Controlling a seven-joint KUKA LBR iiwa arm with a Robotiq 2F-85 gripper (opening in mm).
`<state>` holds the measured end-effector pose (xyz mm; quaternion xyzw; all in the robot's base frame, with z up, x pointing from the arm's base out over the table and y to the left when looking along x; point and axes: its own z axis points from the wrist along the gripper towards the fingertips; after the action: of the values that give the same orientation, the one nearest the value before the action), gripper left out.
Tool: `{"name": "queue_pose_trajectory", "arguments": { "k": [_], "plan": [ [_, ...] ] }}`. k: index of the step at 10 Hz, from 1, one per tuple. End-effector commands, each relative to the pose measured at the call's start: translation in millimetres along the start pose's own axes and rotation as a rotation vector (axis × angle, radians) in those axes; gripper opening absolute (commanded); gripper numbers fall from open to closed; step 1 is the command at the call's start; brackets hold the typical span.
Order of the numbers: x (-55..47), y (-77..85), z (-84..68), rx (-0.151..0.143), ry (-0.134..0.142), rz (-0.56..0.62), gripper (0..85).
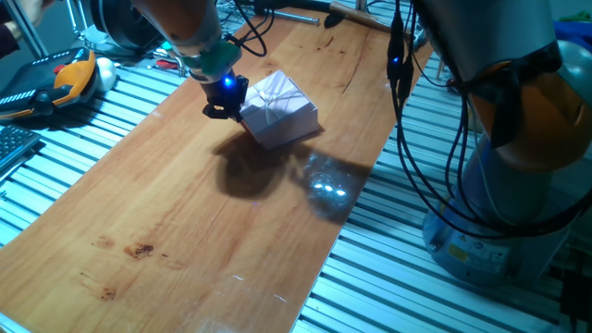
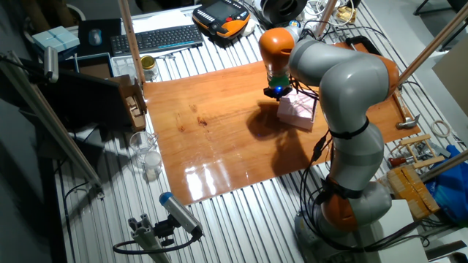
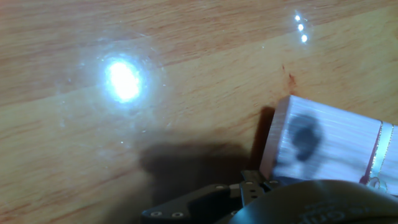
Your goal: Slide the outer casing onto the gift box
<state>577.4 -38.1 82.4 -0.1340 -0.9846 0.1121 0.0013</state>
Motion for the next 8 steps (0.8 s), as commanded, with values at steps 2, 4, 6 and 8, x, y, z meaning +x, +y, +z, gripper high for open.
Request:
{"name": "queue_pose_trajectory", "arguments": {
  "k": [2,4,6,8],
  "plan": [
    [0.8,-3.3,0.7,-0.006,0.002,0.0,0.0],
    [2.1,-6.9,-0.6,-0.007,0.002,0.0,0.0],
    [2.8,-8.2,-0.6,-0.008,0.004,-0.002,0.0],
    [4.2,-9.6,-2.0,-0.008,0.005,-0.005,0.0]
  ]
}}
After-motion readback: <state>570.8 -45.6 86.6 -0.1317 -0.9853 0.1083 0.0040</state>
